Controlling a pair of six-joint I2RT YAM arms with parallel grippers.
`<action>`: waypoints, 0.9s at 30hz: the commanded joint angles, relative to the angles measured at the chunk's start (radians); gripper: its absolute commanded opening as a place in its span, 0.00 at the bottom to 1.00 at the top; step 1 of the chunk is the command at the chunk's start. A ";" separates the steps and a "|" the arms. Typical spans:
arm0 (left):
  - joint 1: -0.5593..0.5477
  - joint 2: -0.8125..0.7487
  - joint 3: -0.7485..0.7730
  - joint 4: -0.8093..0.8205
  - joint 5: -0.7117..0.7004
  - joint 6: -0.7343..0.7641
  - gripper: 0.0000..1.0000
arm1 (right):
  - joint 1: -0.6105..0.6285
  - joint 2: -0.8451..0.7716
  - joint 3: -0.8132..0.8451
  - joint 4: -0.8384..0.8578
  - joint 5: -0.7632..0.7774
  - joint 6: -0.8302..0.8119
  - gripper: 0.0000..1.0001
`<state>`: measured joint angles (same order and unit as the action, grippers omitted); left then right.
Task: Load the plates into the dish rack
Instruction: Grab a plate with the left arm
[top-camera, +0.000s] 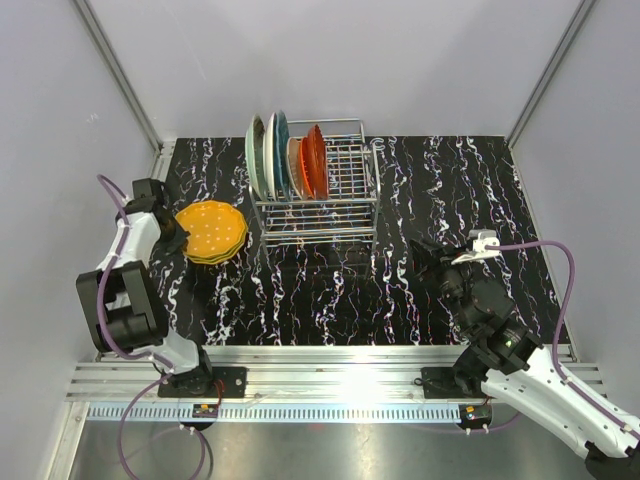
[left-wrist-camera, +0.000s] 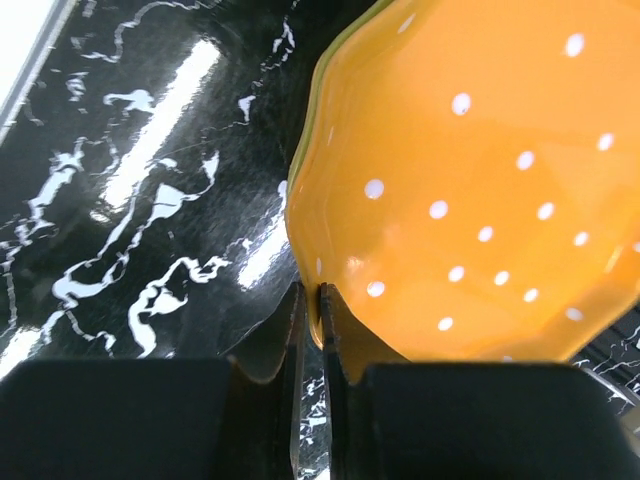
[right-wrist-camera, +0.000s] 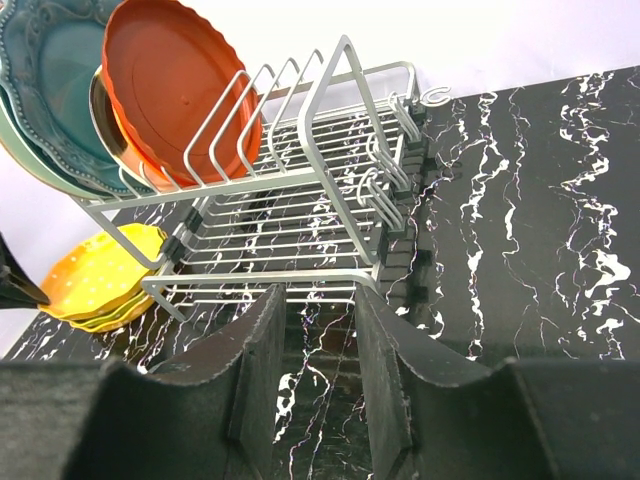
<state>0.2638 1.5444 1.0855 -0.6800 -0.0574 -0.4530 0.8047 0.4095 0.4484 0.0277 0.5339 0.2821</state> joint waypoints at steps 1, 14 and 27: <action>-0.003 -0.081 -0.013 -0.021 -0.058 0.017 0.00 | -0.004 -0.008 0.001 0.014 0.026 0.006 0.41; -0.003 -0.072 -0.045 -0.044 -0.052 0.016 0.03 | -0.002 -0.005 -0.001 0.017 0.021 0.006 0.40; -0.003 -0.044 -0.052 -0.038 -0.047 0.016 0.17 | -0.002 -0.003 -0.004 0.020 0.024 0.005 0.40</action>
<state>0.2619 1.4834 1.0382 -0.7078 -0.0948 -0.4496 0.8047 0.4095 0.4473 0.0242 0.5339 0.2821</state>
